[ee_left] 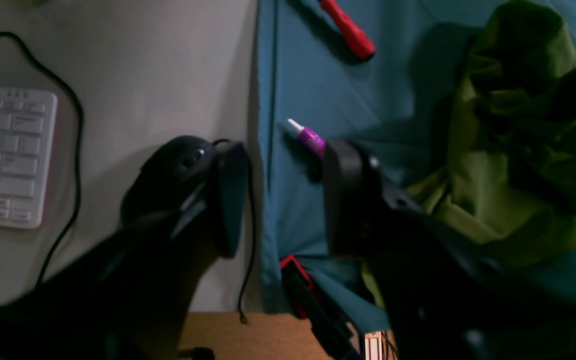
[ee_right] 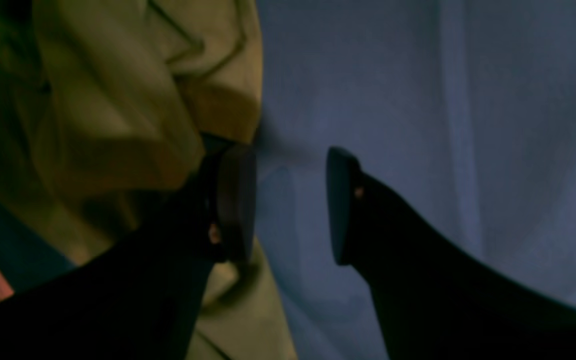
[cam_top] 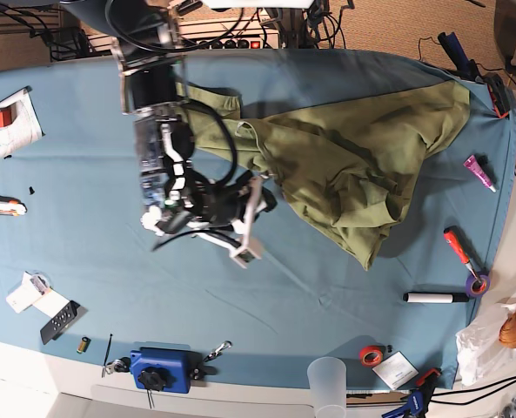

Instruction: Layout the t-shirt on the table in an organized manner, then fold the t-shirt properly

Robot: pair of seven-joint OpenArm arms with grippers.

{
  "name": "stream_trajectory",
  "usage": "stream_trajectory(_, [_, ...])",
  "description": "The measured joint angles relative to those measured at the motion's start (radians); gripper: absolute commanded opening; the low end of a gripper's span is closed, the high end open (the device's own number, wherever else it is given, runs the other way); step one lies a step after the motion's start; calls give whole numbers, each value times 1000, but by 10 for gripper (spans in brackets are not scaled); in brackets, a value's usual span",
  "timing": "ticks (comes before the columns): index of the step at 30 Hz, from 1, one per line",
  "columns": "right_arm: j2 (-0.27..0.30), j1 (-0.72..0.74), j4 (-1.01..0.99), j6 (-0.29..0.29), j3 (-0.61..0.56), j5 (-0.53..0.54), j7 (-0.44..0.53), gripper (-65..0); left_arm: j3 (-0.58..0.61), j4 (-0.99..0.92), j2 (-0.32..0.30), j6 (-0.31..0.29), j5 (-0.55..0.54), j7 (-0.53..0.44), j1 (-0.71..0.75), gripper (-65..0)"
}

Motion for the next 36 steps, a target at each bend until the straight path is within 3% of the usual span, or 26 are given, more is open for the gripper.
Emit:
stream_trajectory(4, [83, 0, 0, 0, 0, 154, 11, -415, 0, 0, 0, 0, 0, 0, 0, -388])
stream_trajectory(9, [82, -18, 0, 31, 0, 177, 4, -415, 0, 0, 0, 0, 0, 0, 0, -388])
stream_trajectory(16, [82, -68, 0, 31, -2, 182, 4, -416, 0, 0, 0, 0, 0, 0, 0, -388])
stream_trajectory(18, [82, -70, 0, 31, -2, 182, 15, -469, 0, 0, 0, 0, 0, 0, 0, -388])
stream_trajectory(21, [82, -69, 0, 31, -2, 182, 17, -649, 0, 0, 0, 0, 0, 0, 0, -388])
stream_trajectory(26, [82, -69, 0, 31, -2, 182, 27, -650, 0, 0, 0, 0, 0, 0, 0, -388])
stream_trajectory(29, [82, -66, 0, 33, -2, 182, 84, -650, 0, 0, 0, 0, 0, -3, 0, -388])
stream_trajectory(36, [82, 35, 17, 52, -2, 127, 130, -650, 0, 0, 0, 0, 0, -4, 0, -388])
